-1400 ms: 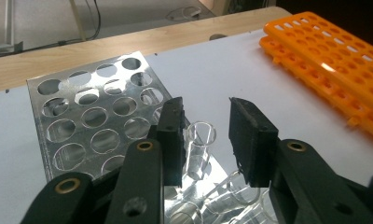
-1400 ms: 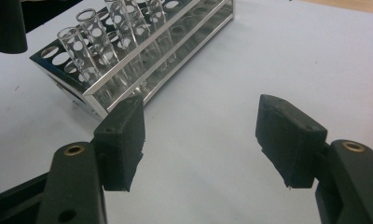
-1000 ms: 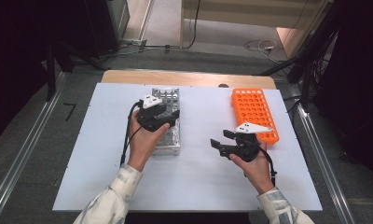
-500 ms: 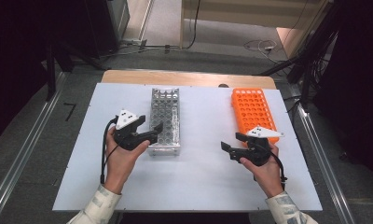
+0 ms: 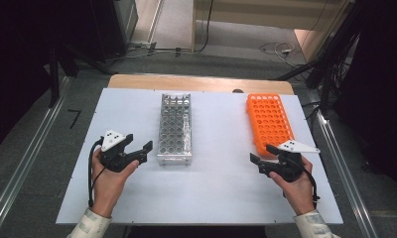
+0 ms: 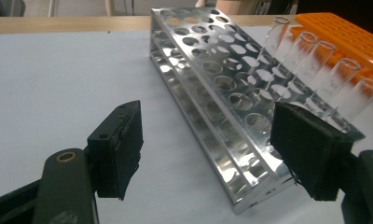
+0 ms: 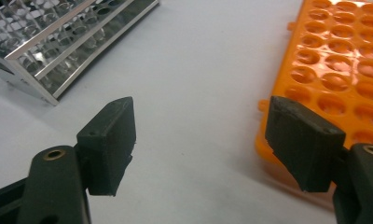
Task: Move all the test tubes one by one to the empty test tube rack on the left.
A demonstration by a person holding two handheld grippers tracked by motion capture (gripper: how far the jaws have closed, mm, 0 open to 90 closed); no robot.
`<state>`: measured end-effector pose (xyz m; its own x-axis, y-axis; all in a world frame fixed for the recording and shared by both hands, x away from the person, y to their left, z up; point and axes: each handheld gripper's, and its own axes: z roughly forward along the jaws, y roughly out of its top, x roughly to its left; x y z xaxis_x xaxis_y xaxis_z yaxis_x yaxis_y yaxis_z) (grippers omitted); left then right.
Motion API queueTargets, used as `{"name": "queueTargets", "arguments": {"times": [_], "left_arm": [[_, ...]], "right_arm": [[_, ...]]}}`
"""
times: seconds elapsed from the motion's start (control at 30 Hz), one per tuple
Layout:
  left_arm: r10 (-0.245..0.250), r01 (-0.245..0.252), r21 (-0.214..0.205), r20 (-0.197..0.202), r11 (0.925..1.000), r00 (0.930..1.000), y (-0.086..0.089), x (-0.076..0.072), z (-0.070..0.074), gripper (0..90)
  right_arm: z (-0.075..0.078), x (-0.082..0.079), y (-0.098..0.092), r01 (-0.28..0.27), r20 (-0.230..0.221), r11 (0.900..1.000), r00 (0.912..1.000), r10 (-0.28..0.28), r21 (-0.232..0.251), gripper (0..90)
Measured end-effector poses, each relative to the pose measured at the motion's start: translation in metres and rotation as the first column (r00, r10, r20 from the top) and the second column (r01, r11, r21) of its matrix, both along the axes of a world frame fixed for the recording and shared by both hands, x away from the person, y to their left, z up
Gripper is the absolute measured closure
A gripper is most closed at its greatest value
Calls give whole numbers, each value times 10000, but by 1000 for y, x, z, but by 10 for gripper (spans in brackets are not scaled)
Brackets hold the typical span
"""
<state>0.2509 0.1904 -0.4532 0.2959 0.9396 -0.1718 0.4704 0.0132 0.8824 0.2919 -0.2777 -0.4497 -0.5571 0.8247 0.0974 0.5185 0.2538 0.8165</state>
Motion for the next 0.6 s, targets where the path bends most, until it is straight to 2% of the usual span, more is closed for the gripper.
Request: {"name": "queueTargets", "arguments": {"times": [0.27,0.4,0.6], "left_arm": [[520,-519,13,-480,9986,9975,19,-10,-22,249],[785,-783,60,-491,9969,9957,29,-16,-26,249],[1129,-1124,122,-571,9936,9920,42,-23,-30,246]], "right_arm": [[-7,-9,-32,740,-42,9969,9972,-741,-263,227],[-10,-12,-46,1220,-70,9910,9924,-1226,-549,226],[-16,-17,-67,1810,-208,9818,9830,-1825,-581,225]]}}
